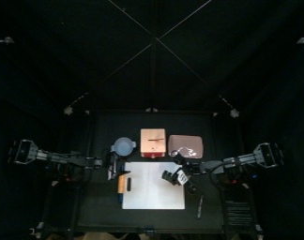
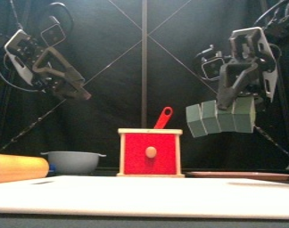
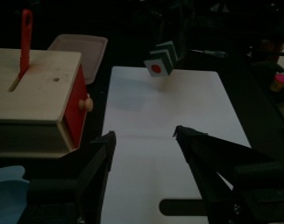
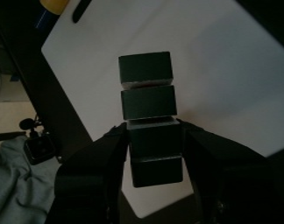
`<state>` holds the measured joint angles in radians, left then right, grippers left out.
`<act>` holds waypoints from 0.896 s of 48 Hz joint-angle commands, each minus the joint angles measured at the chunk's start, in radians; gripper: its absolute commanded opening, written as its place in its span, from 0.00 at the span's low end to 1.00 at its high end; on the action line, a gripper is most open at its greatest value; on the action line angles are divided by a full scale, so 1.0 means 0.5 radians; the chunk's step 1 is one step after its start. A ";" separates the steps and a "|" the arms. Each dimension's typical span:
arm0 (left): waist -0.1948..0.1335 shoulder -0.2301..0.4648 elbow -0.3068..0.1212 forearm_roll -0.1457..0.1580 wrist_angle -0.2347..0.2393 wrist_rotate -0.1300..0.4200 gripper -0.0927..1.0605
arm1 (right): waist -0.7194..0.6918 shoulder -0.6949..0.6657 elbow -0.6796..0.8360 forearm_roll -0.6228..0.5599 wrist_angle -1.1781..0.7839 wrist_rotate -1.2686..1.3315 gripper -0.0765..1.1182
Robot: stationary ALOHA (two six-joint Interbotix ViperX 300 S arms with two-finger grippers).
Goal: Place sushi on board then cut the sushi with the knife then place the pieces on the plate
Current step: Place the sushi on the board
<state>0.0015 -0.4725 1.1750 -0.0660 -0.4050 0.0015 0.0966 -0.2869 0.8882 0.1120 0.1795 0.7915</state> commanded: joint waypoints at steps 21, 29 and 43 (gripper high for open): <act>0.003 -0.012 0.003 -0.003 0.071 0.000 0.87 | 0.098 0.555 -0.525 -0.184 0.153 0.611 0.54; 0.025 -0.015 0.015 -0.003 0.077 0.003 0.87 | 0.110 0.607 -0.660 -0.522 0.580 0.951 0.54; 0.058 -0.018 0.028 0.006 0.083 0.009 0.87 | 0.291 0.653 -0.767 -1.203 1.000 1.896 0.55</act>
<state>0.0276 -0.4771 1.2011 -0.0660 -0.3620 0.0046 0.2117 0.0506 0.5246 -0.4587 0.6811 1.6720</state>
